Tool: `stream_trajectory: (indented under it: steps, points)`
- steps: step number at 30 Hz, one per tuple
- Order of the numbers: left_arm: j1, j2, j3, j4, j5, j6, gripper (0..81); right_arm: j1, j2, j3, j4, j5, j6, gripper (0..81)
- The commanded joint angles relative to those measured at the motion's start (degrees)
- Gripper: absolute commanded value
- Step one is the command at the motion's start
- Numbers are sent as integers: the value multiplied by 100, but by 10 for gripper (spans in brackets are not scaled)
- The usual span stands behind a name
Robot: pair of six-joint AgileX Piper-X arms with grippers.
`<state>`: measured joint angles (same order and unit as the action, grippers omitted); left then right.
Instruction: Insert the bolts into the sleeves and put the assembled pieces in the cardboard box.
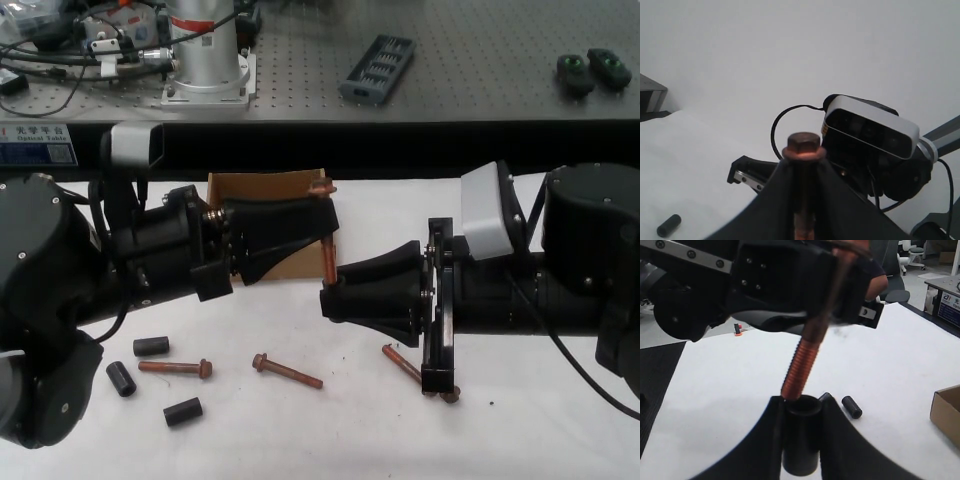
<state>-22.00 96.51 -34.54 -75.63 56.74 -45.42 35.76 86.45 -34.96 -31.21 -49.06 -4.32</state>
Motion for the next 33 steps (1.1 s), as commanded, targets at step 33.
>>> stream_trajectory:
  steps: [33]
  points:
    - [13, -96, -68, 235, 146, 300, 6, -34, 3, -82, -176, -243, 112, 43]
